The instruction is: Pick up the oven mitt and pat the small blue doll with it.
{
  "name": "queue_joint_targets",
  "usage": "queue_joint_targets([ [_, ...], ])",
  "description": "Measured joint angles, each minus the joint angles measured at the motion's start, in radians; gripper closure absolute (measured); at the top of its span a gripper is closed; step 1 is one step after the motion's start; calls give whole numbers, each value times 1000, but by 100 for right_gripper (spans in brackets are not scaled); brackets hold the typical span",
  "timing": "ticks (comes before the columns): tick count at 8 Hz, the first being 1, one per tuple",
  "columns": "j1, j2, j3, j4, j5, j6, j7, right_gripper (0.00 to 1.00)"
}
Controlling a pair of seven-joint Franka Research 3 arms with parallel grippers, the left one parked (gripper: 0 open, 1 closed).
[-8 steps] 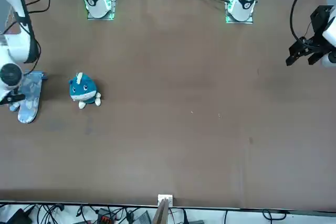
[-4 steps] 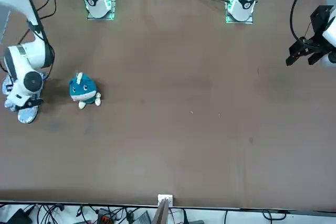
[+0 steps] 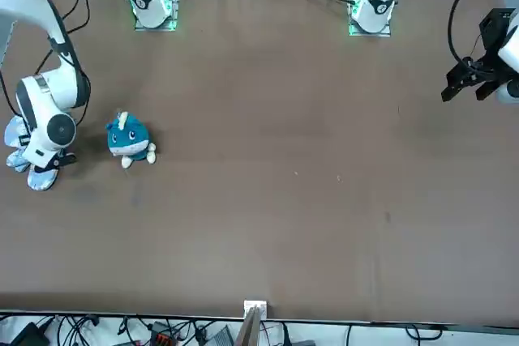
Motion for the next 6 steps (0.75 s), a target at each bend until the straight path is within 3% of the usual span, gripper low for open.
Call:
queue_joint_targets([
  [2,1,-1,34,17,72,6,-3,11],
  [3,4,-7,52,42,140,6,-32,0],
  [6,6,-55,103,174,394,-53,-163,0],
])
